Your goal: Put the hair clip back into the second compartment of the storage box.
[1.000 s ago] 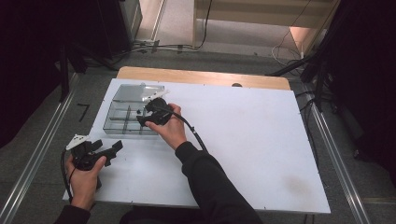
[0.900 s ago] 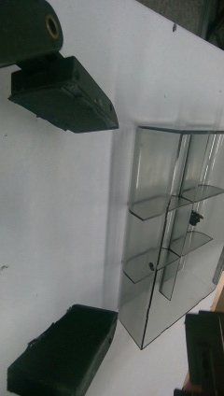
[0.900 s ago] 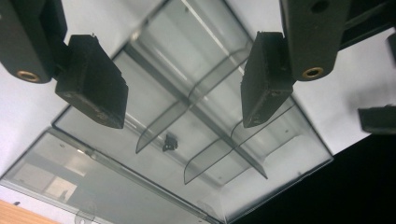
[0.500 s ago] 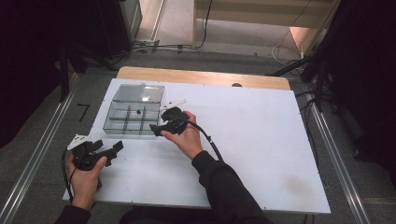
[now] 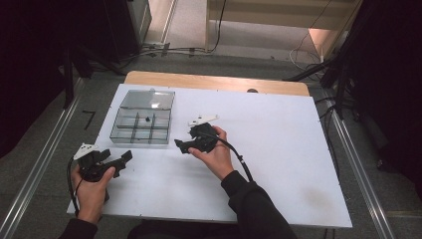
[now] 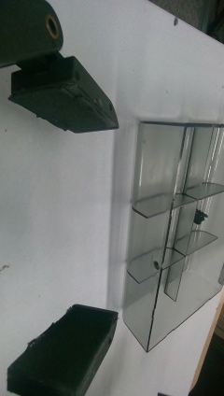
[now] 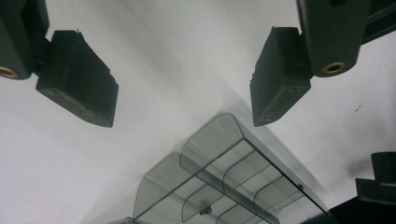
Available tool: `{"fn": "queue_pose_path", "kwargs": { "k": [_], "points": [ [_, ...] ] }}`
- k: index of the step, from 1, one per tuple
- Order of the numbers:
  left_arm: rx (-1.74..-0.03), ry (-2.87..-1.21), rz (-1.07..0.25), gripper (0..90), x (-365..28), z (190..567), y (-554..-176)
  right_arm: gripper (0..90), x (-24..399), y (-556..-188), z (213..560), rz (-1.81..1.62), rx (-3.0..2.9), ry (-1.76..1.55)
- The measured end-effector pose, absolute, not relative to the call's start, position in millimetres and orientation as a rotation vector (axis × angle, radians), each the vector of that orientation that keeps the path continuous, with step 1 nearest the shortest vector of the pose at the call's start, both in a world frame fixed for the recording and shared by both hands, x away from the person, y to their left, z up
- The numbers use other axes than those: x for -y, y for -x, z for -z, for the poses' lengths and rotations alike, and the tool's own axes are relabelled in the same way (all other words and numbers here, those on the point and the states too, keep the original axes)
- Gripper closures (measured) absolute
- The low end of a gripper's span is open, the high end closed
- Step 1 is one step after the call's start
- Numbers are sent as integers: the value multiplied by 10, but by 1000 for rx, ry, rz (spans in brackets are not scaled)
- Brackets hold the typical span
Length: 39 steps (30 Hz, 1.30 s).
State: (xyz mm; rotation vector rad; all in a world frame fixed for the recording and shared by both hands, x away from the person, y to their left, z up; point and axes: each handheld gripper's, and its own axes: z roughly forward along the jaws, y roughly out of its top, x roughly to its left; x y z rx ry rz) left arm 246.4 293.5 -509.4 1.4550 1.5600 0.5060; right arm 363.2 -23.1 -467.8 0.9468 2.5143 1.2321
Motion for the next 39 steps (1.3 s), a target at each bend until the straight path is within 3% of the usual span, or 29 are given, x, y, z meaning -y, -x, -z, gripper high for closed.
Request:
{"fn": "queue_pose_path", "kwargs": {
  "k": [39],
  "points": [
    [-1563, -1465, -510, 87, -2902, 5105, -2478, 183, 1183, -3342, 4702, -1197, -2409, -1026]
  ]
}}
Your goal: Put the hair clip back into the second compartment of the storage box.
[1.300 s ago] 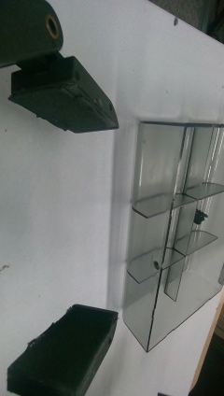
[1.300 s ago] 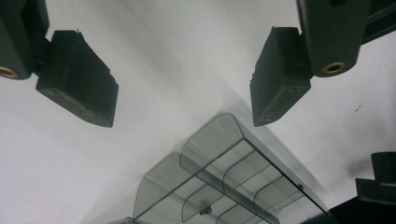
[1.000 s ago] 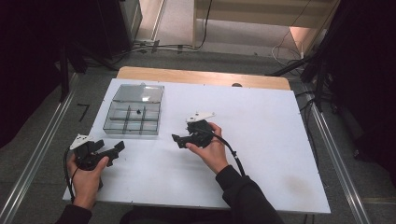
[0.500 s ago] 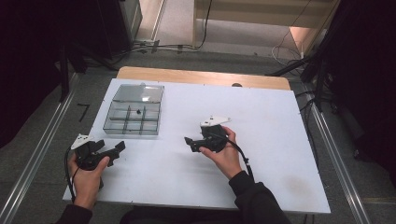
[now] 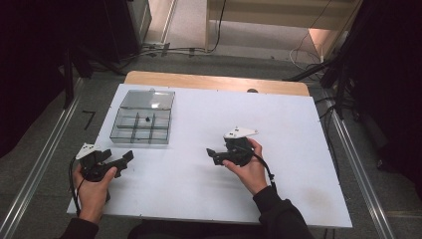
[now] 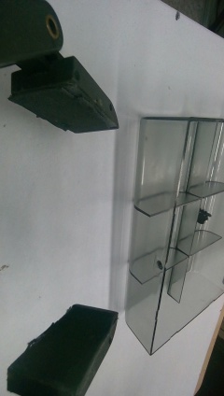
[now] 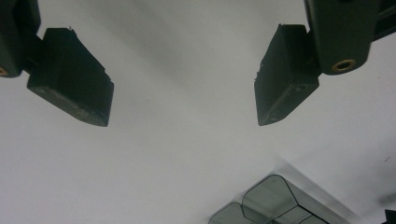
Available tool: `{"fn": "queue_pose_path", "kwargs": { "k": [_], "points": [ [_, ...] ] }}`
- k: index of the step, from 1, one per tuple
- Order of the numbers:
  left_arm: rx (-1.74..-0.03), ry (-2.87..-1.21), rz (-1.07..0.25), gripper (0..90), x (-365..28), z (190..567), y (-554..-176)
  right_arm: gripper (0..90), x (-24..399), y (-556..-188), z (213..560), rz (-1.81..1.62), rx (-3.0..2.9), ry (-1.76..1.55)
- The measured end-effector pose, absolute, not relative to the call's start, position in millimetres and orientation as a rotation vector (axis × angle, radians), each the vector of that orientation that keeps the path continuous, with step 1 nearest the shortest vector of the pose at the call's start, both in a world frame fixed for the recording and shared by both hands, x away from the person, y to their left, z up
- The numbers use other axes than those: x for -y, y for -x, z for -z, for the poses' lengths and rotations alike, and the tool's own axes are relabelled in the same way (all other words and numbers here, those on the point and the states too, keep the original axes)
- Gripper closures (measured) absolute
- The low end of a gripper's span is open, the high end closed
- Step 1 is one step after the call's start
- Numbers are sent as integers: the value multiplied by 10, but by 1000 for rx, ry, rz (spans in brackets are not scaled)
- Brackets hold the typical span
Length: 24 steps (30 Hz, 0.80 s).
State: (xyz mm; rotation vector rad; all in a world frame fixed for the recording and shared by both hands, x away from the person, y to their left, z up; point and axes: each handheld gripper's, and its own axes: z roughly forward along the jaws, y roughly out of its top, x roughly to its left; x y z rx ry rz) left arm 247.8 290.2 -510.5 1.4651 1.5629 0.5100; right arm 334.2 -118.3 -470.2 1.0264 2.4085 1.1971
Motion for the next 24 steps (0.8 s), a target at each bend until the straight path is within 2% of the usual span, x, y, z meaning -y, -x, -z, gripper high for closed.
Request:
{"fn": "queue_pose_path", "kwargs": {
  "k": [24],
  "points": [
    [-1560, -1470, -508, 87, -2893, 5102, -2476, 183, 1803, -3238, 4700, -1180, -2320, -1108]
  ]
}}
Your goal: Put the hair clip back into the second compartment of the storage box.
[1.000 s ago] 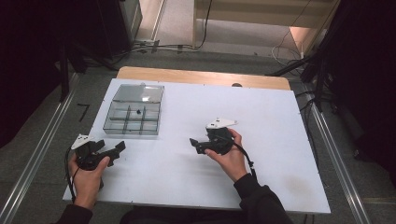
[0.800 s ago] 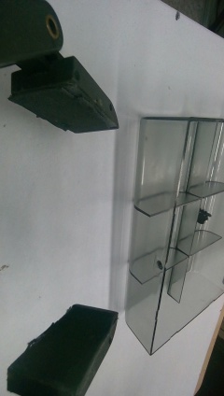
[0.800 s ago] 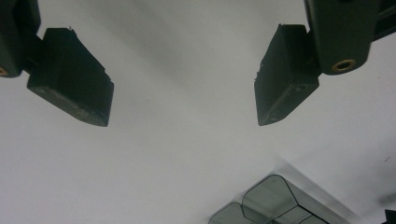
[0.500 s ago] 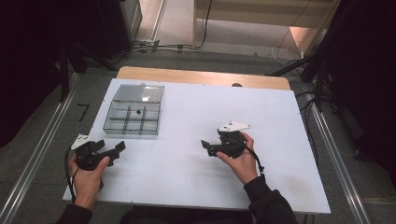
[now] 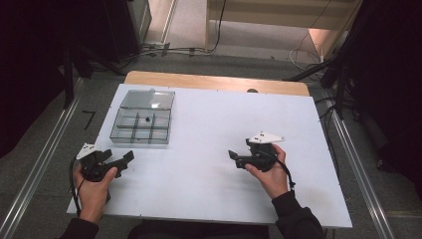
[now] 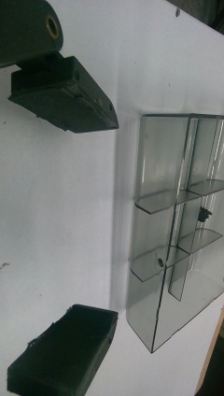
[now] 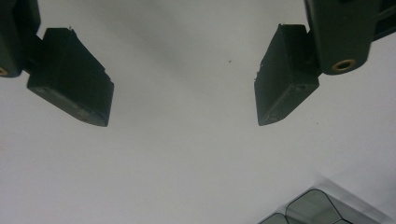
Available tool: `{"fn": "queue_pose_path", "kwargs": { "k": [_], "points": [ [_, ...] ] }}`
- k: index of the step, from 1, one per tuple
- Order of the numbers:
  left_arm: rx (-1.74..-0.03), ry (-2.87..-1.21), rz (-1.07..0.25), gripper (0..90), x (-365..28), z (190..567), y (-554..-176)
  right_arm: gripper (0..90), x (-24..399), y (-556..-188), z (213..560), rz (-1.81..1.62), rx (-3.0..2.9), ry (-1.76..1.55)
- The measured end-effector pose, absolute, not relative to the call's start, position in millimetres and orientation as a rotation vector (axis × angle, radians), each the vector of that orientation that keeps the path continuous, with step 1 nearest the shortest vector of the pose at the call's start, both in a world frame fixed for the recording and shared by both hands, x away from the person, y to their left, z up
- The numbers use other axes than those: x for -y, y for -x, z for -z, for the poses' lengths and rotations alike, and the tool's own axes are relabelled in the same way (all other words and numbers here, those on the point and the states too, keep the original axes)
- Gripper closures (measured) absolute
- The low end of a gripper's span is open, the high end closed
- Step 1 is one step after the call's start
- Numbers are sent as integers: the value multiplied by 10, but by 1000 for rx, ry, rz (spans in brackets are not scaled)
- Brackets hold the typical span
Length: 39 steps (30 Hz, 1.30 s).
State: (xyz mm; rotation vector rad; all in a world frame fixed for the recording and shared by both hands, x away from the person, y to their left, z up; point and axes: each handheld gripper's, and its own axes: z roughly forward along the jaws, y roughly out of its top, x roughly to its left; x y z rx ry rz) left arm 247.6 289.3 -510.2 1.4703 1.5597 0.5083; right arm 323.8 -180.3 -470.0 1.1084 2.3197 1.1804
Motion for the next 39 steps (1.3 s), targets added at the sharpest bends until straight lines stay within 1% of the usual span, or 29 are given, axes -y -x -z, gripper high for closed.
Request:
{"fn": "queue_pose_path", "kwargs": {
  "k": [19, 39],
  "points": [
    [-1560, -1477, -510, 87, -2875, 5105, -2477, 184, 2440, -3138, 4698, -1133, -2216, -1200],
    [-1561, -1482, -507, 87, -2873, 5109, -2477, 185, 2973, -3037, 4704, -1094, -2116, -1306]
  ]
}}
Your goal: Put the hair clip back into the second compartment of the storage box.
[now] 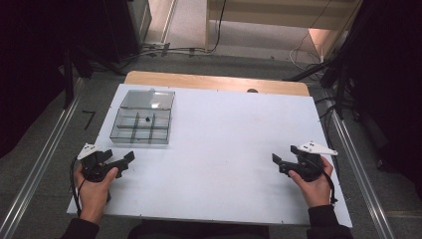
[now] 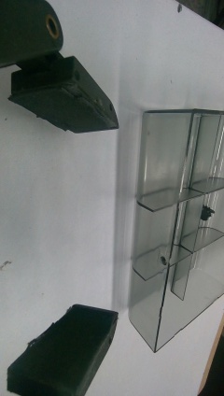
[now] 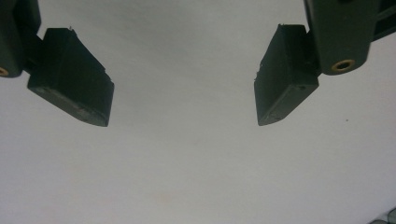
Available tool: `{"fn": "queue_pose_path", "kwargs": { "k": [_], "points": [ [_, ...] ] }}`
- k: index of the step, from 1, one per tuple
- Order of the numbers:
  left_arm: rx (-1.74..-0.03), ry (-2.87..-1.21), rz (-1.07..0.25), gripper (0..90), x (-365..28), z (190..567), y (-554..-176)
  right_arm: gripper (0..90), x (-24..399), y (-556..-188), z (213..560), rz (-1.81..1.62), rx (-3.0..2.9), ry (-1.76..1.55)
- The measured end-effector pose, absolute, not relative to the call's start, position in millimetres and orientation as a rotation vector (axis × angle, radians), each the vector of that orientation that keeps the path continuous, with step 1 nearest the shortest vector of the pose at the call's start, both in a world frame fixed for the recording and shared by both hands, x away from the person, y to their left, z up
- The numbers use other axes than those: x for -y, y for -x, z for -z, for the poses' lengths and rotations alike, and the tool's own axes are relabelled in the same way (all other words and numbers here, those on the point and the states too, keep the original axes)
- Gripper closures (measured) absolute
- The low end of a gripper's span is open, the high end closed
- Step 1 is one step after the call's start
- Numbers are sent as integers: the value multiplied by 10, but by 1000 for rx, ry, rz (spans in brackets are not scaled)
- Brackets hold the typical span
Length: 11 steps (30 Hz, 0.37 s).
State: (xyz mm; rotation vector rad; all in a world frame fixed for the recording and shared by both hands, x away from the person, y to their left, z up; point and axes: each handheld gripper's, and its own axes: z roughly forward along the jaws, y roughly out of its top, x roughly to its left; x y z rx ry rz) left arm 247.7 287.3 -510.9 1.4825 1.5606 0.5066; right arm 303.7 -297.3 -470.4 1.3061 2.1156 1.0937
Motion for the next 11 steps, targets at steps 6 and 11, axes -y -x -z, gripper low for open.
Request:
{"fn": "queue_pose_path", "kwargs": {
  "k": [6, 11],
  "points": [
    [-1558, -1488, -507, 87, -2866, 5112, -2479, 184, 3184, -3003, 4729, -1065, -2076, -1362],
    [-1561, -1492, -504, 87, -2867, 5117, -2483, 180, 3366, -2992, 4785, -1022, -2022, -1457]
  ]
}}
